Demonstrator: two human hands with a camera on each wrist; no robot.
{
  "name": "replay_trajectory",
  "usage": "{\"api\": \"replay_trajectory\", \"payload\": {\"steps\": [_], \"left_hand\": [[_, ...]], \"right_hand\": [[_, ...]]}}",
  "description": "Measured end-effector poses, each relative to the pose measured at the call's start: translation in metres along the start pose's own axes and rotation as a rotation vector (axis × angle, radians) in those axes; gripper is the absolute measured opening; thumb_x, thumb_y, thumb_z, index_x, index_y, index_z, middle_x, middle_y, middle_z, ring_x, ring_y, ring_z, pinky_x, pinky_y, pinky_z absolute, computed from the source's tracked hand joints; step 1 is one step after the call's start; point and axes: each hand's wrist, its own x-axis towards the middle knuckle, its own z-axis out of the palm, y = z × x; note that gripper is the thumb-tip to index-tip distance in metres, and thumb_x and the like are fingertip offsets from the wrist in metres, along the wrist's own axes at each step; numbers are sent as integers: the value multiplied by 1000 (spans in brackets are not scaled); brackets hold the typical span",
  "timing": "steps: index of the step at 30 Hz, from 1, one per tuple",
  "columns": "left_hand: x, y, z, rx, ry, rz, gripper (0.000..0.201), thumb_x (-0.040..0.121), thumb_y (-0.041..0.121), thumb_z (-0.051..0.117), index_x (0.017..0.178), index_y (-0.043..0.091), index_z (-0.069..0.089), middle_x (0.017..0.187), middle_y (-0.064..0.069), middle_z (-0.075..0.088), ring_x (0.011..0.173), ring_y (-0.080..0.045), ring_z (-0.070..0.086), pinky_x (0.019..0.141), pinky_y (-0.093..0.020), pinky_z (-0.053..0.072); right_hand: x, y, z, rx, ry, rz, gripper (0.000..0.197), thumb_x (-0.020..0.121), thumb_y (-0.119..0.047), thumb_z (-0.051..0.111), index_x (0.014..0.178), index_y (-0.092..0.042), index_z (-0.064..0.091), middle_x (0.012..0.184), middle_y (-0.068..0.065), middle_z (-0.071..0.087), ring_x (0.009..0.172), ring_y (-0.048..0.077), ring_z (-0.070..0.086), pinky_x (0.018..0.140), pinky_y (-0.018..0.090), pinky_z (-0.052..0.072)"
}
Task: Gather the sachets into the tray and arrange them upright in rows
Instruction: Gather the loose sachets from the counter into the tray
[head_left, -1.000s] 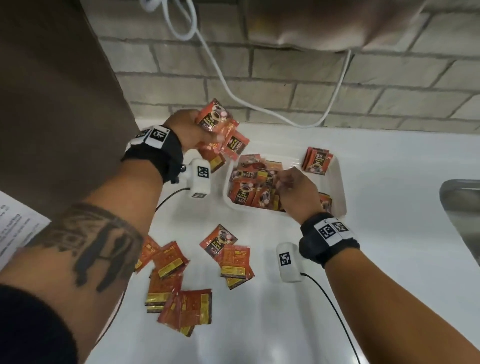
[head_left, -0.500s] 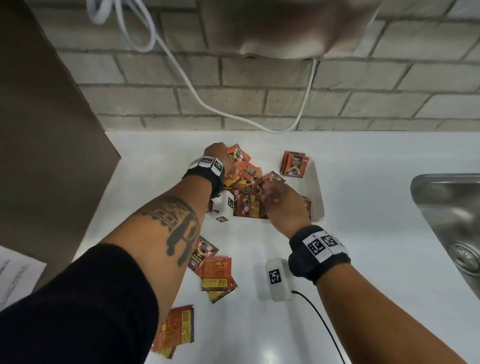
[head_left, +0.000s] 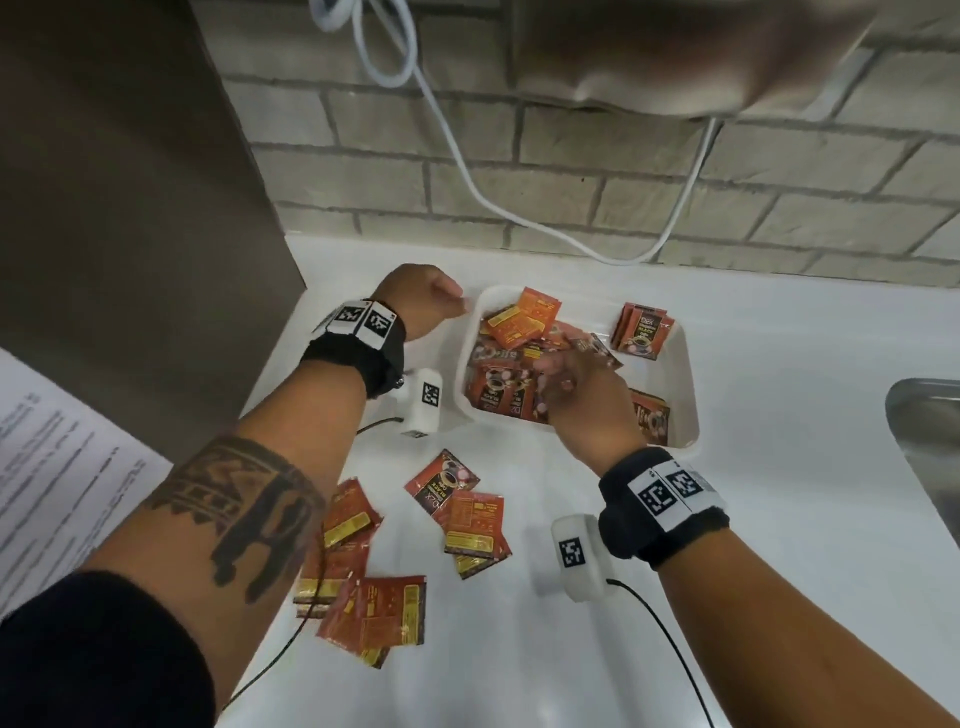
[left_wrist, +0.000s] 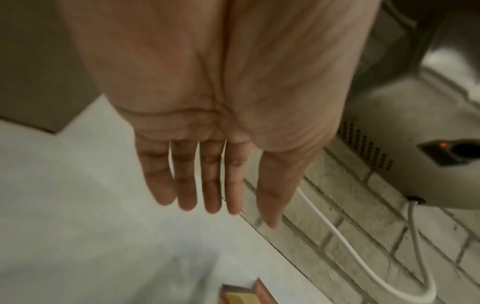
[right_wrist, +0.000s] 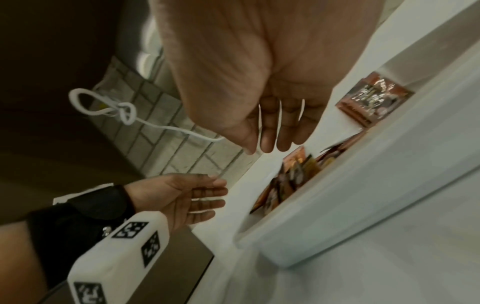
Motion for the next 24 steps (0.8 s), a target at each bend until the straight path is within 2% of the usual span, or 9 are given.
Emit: {"api": "replay_trajectory", "payload": {"steps": [3,4,6,9,10,12,16,19,24], "left_hand": [[-44,-32,-20,92,-70,-78,40,89,39,75,117,12,70,123,-3,68,114,-20,61,94,-26,44],[-59,-44,-25,151,-104,-114,44,88,41,75,121,13,68,127,-3,66,116,-20,60,93,-25,43],[-86,-71,-30,273,-195,-193,55,84,46,78,128,18,62,135,-2,60,118,-21,58,95,-29,45],[-124,-105,-30,316,-279,-328,78,71,52,86,136,25,53,139,-1,49,108,-19,59,84,-31,53],[-132,-113,-27,361,-282,-346,88,66,56,88,139,26,50,140,-2,45,111,-21,58,87,-33,52],[-149,-128,-21,455,-258,-390,109,58,63,89,148,27,39,146,-6,36,131,-29,45,103,-42,46],[-172,-139,-3,455,-255,-469,133,53,64,90,158,24,18,152,-11,24,143,-37,24,112,-50,38],[-176,-137,7,440,-215,-474,127,56,56,92,155,22,21,148,-12,27,141,-36,25,110,-50,41],[-167,-141,6,278,-124,-498,96,59,39,96,138,21,44,133,-9,50,125,-28,49,101,-43,49]], "right_hand": [[-15,-13,13,-4,-85,-152,19,97,-9,55,103,-20,69,97,-16,65,85,-3,60,69,1,41],[-19,-16,19,-24,-148,-214,17,97,-11,58,104,-19,70,98,-15,67,85,-1,61,71,3,43],[-27,-21,31,-69,-329,-293,17,95,-13,64,109,-19,71,106,-8,70,90,6,64,75,16,48],[-35,-32,51,-261,-558,-300,35,92,-20,68,127,-21,62,125,-1,62,108,12,60,83,22,45],[-36,-34,57,-340,-592,-289,45,91,-22,69,134,-21,56,131,1,59,113,15,58,89,24,45],[-39,-39,71,-487,-636,-242,65,87,-29,72,145,-19,44,137,4,52,120,21,55,99,31,46],[-40,-40,99,-666,-627,-155,81,78,-36,80,145,-17,37,139,7,45,126,29,48,101,42,47],[-35,-40,108,-636,-613,-98,77,78,-31,82,142,-18,41,134,9,49,124,29,50,103,41,47],[-30,-42,109,-508,-558,-142,48,81,-20,78,124,-20,55,117,7,58,107,25,60,92,35,51]]}}
